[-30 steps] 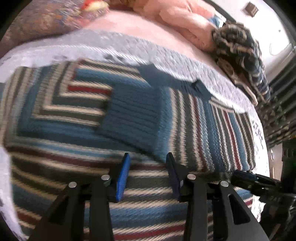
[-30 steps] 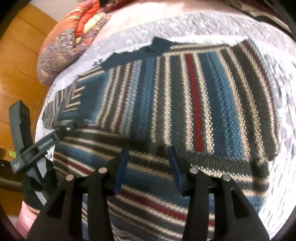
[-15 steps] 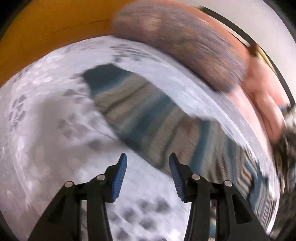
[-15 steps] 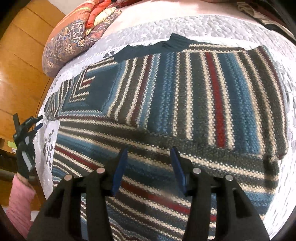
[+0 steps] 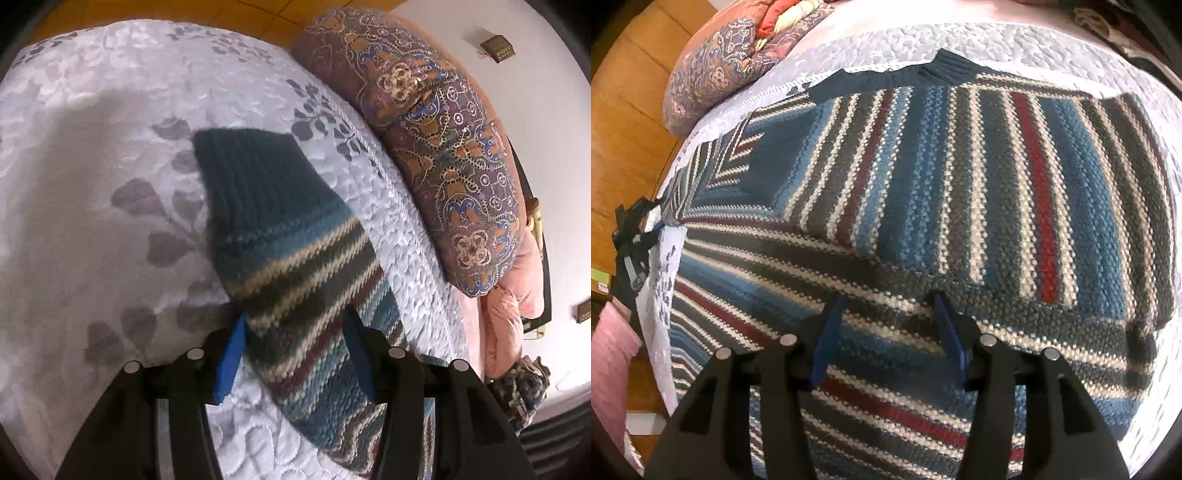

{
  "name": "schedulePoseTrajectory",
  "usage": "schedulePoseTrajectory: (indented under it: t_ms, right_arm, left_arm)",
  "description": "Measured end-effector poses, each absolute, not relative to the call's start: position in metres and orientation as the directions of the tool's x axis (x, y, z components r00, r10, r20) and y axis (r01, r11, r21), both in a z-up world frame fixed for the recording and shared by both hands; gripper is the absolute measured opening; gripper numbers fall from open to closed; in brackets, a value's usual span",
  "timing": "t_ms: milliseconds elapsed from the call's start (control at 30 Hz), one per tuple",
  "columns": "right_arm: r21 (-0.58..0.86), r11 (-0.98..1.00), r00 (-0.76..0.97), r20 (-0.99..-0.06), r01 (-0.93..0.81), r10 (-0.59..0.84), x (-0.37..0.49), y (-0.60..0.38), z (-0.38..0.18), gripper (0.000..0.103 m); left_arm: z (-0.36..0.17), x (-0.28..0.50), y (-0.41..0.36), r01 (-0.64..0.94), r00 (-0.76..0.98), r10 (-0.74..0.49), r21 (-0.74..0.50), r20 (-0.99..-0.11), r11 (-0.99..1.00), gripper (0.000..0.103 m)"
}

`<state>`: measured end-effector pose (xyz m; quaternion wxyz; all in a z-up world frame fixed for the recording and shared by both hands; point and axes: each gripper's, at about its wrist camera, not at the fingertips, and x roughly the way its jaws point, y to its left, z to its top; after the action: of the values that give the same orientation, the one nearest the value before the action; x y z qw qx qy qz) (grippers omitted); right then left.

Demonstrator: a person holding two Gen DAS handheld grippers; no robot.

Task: Fold small clothes
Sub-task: 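Move the left tool to the other sleeve cuff and close on it, then fold the sleeve across the sweater body with the left tool, then open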

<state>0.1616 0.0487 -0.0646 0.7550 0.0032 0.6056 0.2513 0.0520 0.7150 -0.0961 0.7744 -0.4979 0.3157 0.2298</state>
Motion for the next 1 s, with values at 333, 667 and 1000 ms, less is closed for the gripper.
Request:
schedulePoseTrajectory:
  t_ms: [333, 667, 1000]
  right_arm:
    - [0.313, 0.876, 0.138, -0.913, -0.368, 0.384, 0.165, 0.050, -0.068, 0.055]
    - [0.298, 0.878, 0.142, -0.917, -0.375, 0.372, 0.166, 0.054, -0.068, 0.054]
    - [0.324, 0.873, 0.137, -0.908, -0.364, 0.395, 0.160, 0.041, -0.061, 0.053]
  left_arm:
    - [-0.099, 0.033, 0.739, -0.670, 0.723, 0.068, -0.673, -0.688, 0.315, 0.049]
    - [-0.094, 0.051, 0.739, -0.678, 0.711, 0.086, -0.646, -0.698, 0.351, 0.014]
    - [-0.032, 0.058, 0.689, -0.619, 0.740, 0.165, -0.565, -0.652, 0.546, 0.012]
